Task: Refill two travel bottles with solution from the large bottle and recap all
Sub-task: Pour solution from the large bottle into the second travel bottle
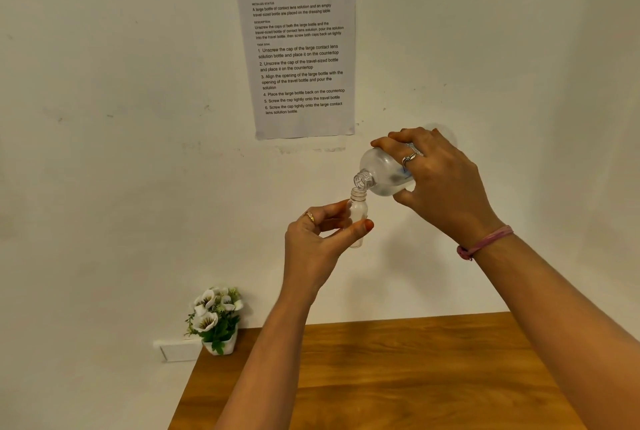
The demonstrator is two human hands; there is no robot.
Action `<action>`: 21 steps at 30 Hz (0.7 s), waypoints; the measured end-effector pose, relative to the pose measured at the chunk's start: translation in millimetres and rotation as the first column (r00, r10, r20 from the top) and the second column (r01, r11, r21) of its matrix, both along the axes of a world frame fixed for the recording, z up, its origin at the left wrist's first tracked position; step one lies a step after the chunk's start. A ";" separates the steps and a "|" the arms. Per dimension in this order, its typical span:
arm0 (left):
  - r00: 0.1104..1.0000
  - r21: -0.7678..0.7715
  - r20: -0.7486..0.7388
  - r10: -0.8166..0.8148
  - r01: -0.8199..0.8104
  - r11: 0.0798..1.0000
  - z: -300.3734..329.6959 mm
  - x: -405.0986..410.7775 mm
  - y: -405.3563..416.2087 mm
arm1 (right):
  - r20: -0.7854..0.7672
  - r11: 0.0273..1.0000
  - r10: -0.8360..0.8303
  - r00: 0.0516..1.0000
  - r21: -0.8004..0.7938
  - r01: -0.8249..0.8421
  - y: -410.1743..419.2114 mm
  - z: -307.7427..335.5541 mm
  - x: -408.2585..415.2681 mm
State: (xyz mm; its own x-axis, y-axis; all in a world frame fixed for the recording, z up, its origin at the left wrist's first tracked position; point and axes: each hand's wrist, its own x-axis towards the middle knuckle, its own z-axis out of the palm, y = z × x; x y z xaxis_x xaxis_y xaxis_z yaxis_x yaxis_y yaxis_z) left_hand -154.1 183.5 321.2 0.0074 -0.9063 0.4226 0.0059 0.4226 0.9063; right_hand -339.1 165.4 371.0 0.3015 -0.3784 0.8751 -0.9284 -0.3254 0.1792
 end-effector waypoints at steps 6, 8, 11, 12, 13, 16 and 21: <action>1.000 -0.008 0.000 0.003 -0.003 1.000 -0.1 -0.2 0.3 | 0.002 1.000 0.002 1.000 0.002 -0.002 0.7 0.2 -0.6; 1.000 -0.005 -0.009 0.000 0.000 1.000 0.0 -0.6 0.7 | 0.001 1.000 0.003 1.000 -0.005 -0.003 0.8 0.6 -0.5; 1.000 -0.003 -0.017 -0.004 0.004 1.000 0.2 -1.0 1.0 | -0.002 1.000 0.001 1.000 -0.011 -0.001 1.5 0.7 0.1; 1.000 -0.003 -0.019 -0.005 0.005 1.000 0.1 -1.0 1.1 | -0.004 1.000 0.000 1.000 -0.013 0.000 1.8 0.8 0.1; 1.000 -0.004 -0.020 -0.007 0.007 1.000 0.0 -0.9 1.2 | -0.006 1.000 -0.002 1.000 -0.014 0.002 2.0 0.9 0.1; 1.000 -0.003 -0.023 -0.010 0.010 1.000 -0.3 -0.6 1.4 | -0.012 1.000 -0.005 1.000 -0.015 0.005 2.4 1.4 0.1; 1.000 -0.007 -0.010 -0.003 0.003 1.000 -1.0 -0.1 0.9 | -0.015 1.000 -0.005 1.000 -0.018 0.005 2.3 1.3 1.7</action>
State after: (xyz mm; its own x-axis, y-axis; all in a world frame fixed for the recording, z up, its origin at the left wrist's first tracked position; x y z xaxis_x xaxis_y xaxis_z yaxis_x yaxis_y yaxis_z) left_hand -154.1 184.4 320.2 0.0095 -0.9035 0.4284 0.0164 0.4285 0.9034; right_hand -337.4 167.7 372.4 0.3130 -0.3641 0.8772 -0.9272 -0.3171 0.1993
